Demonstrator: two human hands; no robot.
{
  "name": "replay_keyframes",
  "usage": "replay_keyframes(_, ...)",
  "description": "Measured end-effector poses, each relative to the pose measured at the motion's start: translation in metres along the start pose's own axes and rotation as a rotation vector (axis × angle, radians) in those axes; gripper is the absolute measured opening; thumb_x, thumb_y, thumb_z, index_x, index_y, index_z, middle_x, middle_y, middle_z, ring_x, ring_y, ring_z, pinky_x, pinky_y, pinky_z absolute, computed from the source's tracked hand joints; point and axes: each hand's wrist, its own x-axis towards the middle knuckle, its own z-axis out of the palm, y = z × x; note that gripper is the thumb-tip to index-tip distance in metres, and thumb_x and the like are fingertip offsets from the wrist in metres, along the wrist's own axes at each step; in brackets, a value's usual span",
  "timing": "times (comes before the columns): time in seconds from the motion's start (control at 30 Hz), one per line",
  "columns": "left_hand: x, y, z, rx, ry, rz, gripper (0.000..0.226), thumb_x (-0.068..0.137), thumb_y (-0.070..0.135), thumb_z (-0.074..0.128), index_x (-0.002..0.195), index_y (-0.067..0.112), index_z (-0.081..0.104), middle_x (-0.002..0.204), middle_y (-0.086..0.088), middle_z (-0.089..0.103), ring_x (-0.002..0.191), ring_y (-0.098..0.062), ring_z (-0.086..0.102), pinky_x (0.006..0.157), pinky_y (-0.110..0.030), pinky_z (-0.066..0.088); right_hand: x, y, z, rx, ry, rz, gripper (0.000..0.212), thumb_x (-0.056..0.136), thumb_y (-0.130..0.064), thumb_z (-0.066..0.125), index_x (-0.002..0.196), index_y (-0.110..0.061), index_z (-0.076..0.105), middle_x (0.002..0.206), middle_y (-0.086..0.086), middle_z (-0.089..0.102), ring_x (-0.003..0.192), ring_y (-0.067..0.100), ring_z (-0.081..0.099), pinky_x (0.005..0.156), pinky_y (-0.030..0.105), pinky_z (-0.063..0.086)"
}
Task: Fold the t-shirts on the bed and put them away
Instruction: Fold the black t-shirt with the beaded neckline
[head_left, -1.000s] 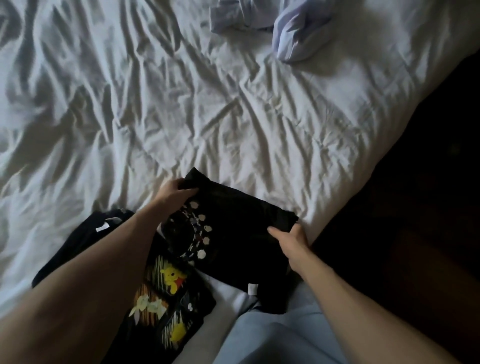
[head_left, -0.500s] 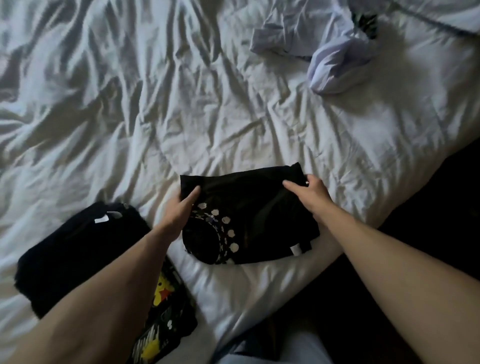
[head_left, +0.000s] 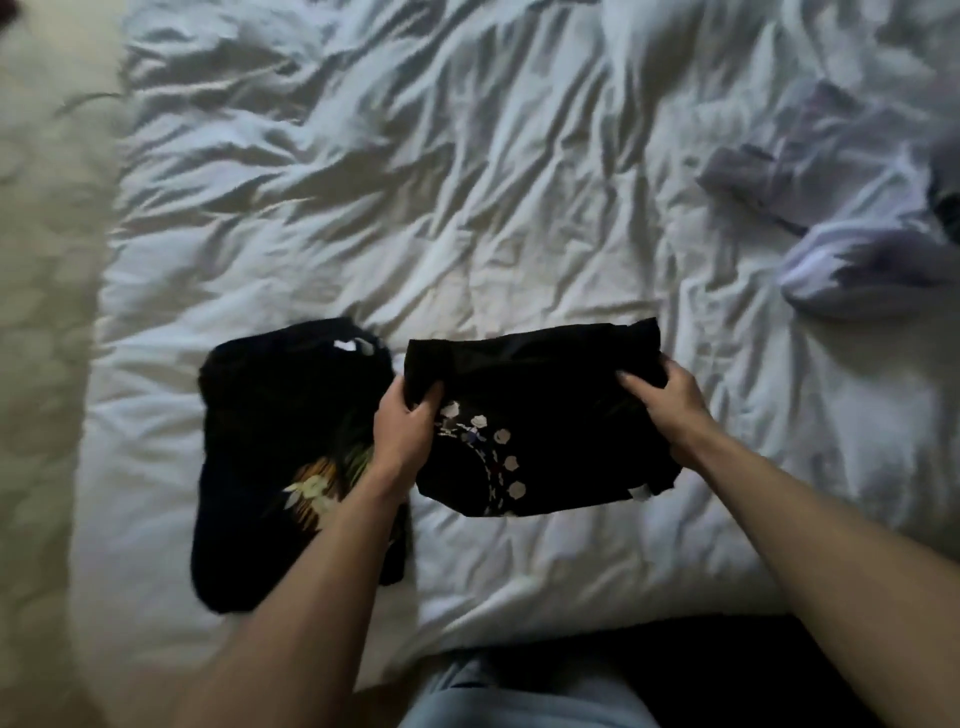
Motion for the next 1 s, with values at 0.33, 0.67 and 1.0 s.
replay_keyframes(0.33, -0.084, -0.034, -0.117, -0.424, 0.672, -0.343, 0.039, 0.087, 0.039, 0.068, 0.122, 0.021, 0.064, 0.113, -0.002, 0.070, 0.106, -0.023, 0.066, 0.099, -0.047, 0.052, 0.008, -0.143, 0.174, -0.523, -0.517, -0.472, 0.038, 0.089, -0.020, 0.071, 0.126, -0.016, 0.064, 0.113, 0.002, 0.070, 0.104, 0.017, 0.065, 0.089, 0.030, 0.049)
replay_keyframes(0.67, -0.113, -0.096, -0.136, -0.926, 0.927, -0.635, 0.027, 0.098, 0.033, 0.060, 0.122, 0.024, 0.053, 0.110, -0.003, 0.066, 0.100, -0.026, 0.067, 0.092, -0.048, 0.056, 0.007, -0.157, 0.383, -1.110, -0.797, -0.756, 0.042, 0.090, -0.036, 0.068, 0.129, -0.021, 0.060, 0.114, 0.006, 0.064, 0.111, 0.029, 0.059, 0.079, 0.031, 0.041)
replay_keyframes(1.0, -0.115, -0.111, -0.152, -0.887, 0.575, -0.694, 0.063, 0.087, 0.067, 0.056, 0.129, 0.021, 0.062, 0.120, -0.003, 0.070, 0.107, -0.023, 0.068, 0.088, -0.040, 0.056, -0.043, -0.094, 0.377, -0.914, -0.140, -0.817, 0.063, 0.092, -0.047, 0.057, 0.143, -0.013, 0.041, 0.141, 0.014, 0.042, 0.129, 0.033, 0.039, 0.108, 0.045, 0.032)
